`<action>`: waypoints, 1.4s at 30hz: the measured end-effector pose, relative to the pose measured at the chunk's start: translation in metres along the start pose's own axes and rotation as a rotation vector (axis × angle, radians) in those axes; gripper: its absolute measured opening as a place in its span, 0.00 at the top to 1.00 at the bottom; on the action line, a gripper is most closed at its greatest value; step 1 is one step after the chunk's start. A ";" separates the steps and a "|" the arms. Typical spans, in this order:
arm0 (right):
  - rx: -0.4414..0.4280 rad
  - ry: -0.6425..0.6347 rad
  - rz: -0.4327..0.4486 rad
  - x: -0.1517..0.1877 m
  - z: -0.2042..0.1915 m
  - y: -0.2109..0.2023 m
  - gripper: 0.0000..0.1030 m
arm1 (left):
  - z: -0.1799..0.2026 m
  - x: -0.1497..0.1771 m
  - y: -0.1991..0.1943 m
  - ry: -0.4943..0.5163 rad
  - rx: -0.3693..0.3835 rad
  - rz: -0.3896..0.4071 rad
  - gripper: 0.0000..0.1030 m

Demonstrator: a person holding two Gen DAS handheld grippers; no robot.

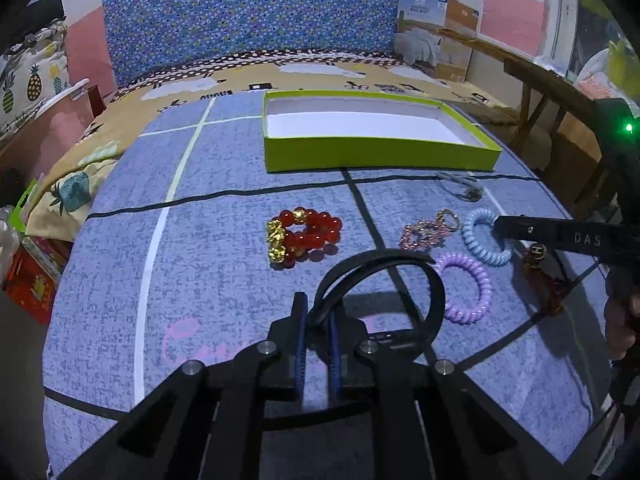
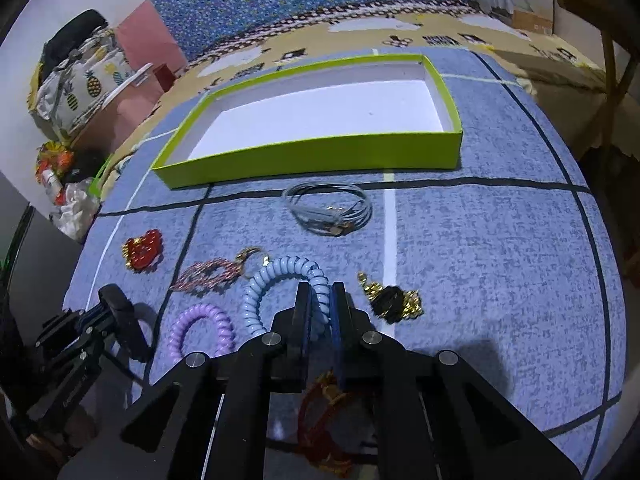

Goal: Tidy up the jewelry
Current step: 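Grasp the light-blue coil hair tie with the right tool and lift it, then carry the watch band into the green box with the left tool while the right tool drops the coil tie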

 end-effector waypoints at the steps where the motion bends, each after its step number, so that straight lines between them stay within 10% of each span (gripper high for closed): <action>1: 0.001 -0.007 0.009 0.000 -0.002 -0.003 0.91 | 0.001 0.000 -0.002 0.002 0.006 0.004 0.90; 26: 0.036 -0.020 0.198 -0.074 0.028 -0.030 0.91 | 0.017 -0.102 0.006 0.026 0.031 0.141 0.90; 42: 0.093 -0.010 0.071 -0.103 0.076 0.035 0.91 | 0.025 -0.142 0.091 0.053 -0.064 -0.001 0.90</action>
Point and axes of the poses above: each gripper's, at about its wrist camera, not at the fingertips, and y roughly the way its jaws point, z to its right, x to its underside, the point moved 5 cm from there along y, roughly the way its jaws point, and after that the axes turned 13 degrees about -y, right-handed, at the moved point
